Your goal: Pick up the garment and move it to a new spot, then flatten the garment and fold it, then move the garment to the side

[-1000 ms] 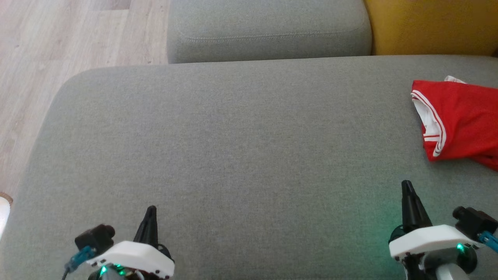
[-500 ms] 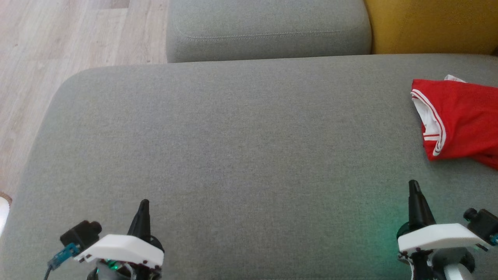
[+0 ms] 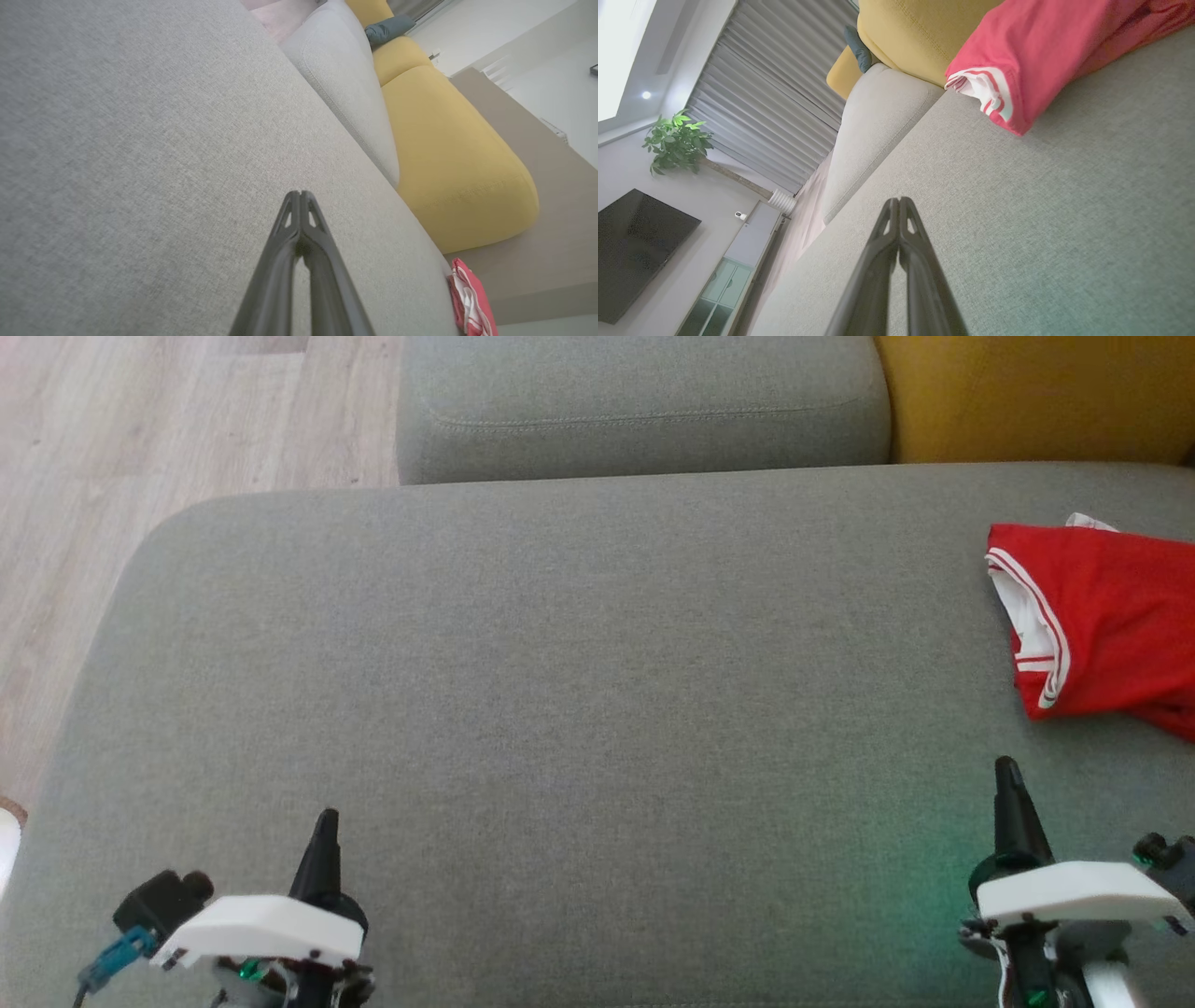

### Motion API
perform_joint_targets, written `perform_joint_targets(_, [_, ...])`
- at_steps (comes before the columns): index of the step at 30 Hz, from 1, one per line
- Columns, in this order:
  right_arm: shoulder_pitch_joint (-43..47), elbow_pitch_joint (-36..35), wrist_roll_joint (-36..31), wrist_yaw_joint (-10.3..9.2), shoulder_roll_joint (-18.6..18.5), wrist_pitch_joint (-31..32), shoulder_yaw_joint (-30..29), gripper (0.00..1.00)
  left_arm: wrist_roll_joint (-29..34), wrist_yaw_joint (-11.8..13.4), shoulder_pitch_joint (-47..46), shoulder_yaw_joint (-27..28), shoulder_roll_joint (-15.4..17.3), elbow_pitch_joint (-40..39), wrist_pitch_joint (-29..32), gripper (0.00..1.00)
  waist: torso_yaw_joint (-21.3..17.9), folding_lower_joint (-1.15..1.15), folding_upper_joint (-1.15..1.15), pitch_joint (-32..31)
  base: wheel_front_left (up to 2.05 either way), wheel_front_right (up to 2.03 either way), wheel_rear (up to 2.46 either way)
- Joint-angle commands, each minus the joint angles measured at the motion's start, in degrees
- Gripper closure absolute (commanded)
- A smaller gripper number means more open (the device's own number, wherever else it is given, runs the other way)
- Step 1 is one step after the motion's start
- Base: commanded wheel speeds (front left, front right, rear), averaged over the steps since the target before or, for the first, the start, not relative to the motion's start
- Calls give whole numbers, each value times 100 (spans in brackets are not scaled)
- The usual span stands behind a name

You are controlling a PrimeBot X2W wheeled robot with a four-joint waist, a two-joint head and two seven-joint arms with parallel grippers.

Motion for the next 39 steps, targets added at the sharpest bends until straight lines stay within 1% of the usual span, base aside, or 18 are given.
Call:
perform_joint_targets(1, [-311,-214,171,19,-19,56,15,100,-148,-66,-351,150,14,-215,32,100,-1,0,0,2,0,0,0])
perform_joint_targets(39, [-459,-308,2733,31,-29,572,-237,100,-2480,-420,-551,857,1,-359,678,100,-29,0,0,58,0,0,0])
